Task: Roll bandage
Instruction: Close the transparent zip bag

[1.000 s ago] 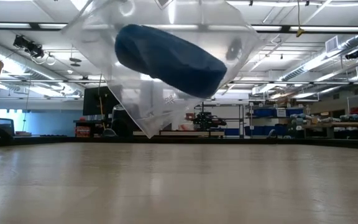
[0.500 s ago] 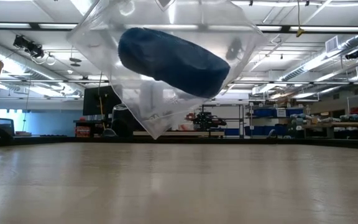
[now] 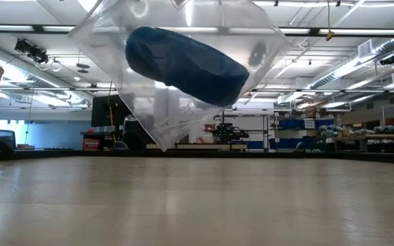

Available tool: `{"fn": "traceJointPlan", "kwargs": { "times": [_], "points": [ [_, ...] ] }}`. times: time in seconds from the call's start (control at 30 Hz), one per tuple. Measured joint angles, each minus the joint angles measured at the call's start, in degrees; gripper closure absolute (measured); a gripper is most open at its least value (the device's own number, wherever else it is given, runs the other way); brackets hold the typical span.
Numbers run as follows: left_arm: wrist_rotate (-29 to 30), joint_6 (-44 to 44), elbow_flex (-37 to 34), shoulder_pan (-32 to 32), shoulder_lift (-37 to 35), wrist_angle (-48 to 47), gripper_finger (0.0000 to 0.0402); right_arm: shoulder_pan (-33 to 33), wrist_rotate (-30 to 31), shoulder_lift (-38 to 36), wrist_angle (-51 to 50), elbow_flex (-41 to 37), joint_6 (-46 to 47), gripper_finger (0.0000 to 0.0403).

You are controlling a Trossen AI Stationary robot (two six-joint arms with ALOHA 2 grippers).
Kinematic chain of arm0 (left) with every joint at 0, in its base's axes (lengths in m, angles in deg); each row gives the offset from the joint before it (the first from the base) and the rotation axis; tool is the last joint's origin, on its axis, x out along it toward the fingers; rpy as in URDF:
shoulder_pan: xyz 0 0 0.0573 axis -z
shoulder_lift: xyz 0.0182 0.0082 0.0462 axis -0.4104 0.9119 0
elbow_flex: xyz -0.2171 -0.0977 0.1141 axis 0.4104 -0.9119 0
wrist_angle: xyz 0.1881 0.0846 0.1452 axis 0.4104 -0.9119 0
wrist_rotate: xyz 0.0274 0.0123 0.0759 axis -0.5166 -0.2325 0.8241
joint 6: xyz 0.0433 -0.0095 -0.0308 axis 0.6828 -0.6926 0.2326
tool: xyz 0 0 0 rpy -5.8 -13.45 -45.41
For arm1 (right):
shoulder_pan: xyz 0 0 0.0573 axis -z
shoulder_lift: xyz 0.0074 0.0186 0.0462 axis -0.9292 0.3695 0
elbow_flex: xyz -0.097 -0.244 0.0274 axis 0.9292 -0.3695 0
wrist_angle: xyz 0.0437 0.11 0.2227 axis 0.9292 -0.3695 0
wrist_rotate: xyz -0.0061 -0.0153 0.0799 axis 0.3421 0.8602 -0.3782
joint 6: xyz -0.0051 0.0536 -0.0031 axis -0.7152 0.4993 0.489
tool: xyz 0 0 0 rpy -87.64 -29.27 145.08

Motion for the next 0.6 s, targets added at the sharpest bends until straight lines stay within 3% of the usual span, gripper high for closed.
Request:
{"fn": "traceJointPlan", "kwargs": {
  "times": [0.6],
  "points": [
    [0.1,1.2,0.0,-1.0,0.0,2.2,0.0355,0.0,0.0,0.0,0.3,0.0,-0.4,0.0403]
  ]
}}
